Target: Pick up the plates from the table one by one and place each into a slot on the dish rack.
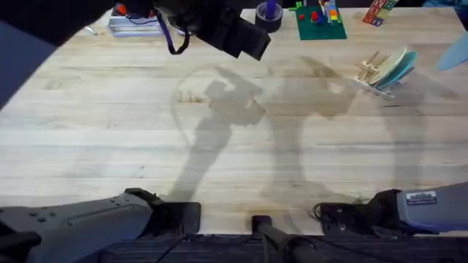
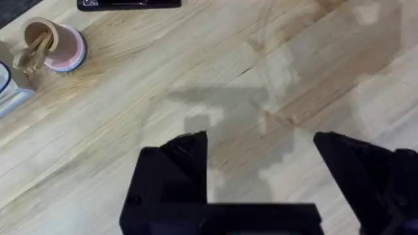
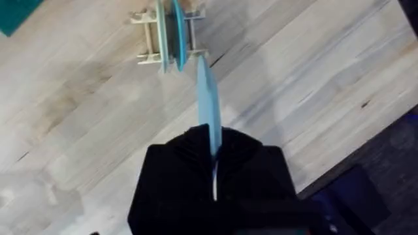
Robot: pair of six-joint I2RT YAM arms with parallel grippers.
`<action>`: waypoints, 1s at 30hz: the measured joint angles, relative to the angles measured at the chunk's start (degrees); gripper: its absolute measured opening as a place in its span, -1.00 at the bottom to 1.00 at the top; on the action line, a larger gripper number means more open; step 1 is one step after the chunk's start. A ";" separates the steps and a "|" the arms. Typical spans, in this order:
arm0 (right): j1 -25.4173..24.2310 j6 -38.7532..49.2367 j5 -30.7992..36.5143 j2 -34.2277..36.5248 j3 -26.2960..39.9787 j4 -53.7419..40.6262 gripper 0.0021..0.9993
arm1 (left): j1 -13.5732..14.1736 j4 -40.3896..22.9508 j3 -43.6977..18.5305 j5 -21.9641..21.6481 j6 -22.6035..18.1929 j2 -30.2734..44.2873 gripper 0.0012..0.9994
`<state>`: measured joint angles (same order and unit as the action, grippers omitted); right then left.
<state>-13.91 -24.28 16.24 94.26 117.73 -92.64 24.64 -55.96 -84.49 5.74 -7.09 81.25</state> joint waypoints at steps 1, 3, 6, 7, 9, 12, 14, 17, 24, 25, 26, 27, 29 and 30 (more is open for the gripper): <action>0.00 -0.17 0.47 0.00 0.00 0.00 -0.94 | 0.00 0.00 0.00 0.00 0.00 0.00 0.99; 0.00 -0.73 1.49 0.00 0.00 0.00 -0.94 | 0.00 0.00 0.00 0.00 0.00 0.00 0.99; 0.00 -1.24 2.55 0.00 0.00 0.00 -0.94 | 0.02 -0.02 0.00 0.00 -0.02 0.00 0.99; 0.00 -1.29 2.78 0.00 0.02 0.00 -0.94 | 0.00 -0.04 0.00 0.00 0.00 0.00 0.99; 0.00 -1.46 3.18 0.00 0.02 0.02 -0.94 | 0.00 -0.20 0.00 0.00 -0.02 0.00 0.99; 0.00 -1.50 3.53 0.30 0.20 0.02 -0.94 | 0.02 -0.48 0.00 0.00 0.00 0.00 0.99; 0.00 -1.50 3.71 1.06 0.36 0.02 -0.94 | 0.00 -0.48 0.00 0.00 0.00 0.00 0.99; 0.00 -1.49 3.71 2.85 0.39 0.02 -0.94 | 0.00 -0.46 0.00 -0.01 0.00 0.00 0.99; -0.82 -1.48 3.66 7.12 0.39 0.04 -0.94 | 0.00 -0.48 0.00 -0.02 0.00 0.00 0.99; -1.30 -1.48 3.64 7.52 0.39 0.04 -0.94 | 0.00 -0.48 0.00 0.00 0.00 0.00 0.99; -1.77 -1.48 3.63 7.81 0.39 0.04 -0.94 | 0.00 -0.48 0.00 -0.01 0.00 0.00 0.99; -2.31 -1.45 3.48 8.12 0.39 0.06 -0.94 | 0.00 -0.46 0.00 -0.02 0.00 0.00 0.99; -3.58 -0.90 2.32 8.65 0.39 0.31 -0.94 | 0.00 -0.44 0.00 0.00 0.00 0.00 0.99; -4.14 -0.58 1.52 8.91 0.39 0.32 -0.94 | 0.01 -0.44 0.00 -0.01 -0.01 0.00 0.99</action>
<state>-18.05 -24.85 17.76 103.17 118.13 -92.32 24.65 -56.40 -84.49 5.73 -7.10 81.25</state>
